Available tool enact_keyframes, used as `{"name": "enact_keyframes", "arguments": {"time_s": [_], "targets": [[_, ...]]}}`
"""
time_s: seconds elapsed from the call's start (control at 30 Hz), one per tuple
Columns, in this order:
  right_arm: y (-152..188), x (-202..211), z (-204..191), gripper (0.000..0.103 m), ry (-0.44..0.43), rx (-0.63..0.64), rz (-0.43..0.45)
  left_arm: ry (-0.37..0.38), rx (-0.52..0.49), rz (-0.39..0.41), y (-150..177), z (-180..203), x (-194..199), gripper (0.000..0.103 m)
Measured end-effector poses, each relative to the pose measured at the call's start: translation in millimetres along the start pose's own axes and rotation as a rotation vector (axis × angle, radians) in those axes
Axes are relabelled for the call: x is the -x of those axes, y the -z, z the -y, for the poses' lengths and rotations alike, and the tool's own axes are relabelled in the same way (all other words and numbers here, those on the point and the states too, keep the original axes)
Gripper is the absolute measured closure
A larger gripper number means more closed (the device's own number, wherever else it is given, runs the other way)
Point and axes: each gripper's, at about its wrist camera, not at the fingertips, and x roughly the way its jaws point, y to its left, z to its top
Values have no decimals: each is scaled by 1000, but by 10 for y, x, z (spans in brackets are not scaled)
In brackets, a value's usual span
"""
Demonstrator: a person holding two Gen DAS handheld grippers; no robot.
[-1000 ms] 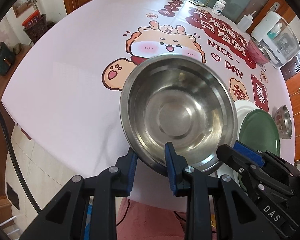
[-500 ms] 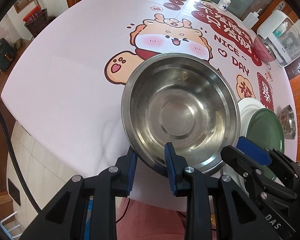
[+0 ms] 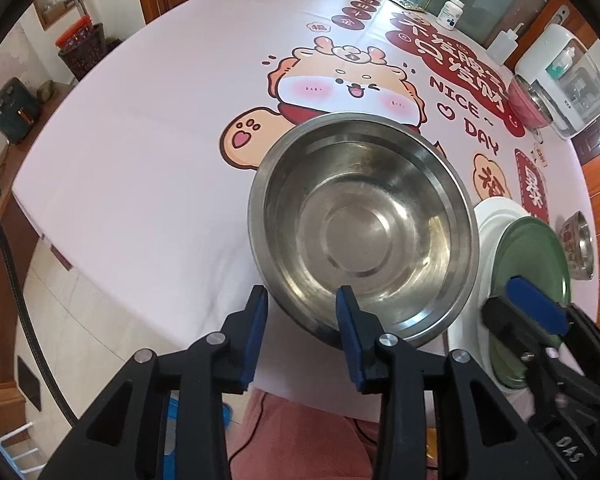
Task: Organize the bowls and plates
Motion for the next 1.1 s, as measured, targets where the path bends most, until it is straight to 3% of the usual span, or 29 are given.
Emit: {"name": "enact_keyframes", "arguments": {"time_s": [0.13,0.27,0.4,0.5,0.77,0.83,1.1], "targets": [[76,112,59,57,0,-28,44,-34,-30,28,39,40,76,66],[151,230,139,45,1,-62,79,-50,-71,37,64,105,164,62],[181,342,211,45,17,-82,108,-49,-107,46,33,205,267,60],[190,420,290,45,42,-104,124,4,-117,54,-70,307,365,52],[244,535,581,45,106,-229,121,76,-205,102,-421,669,490,49],[235,548,656,45,128,-262,117,106,-237,105,-508,773,522,40],[29,730,862,45,235,-364,136,182,-358,95,-824,1107,585,39]]}}
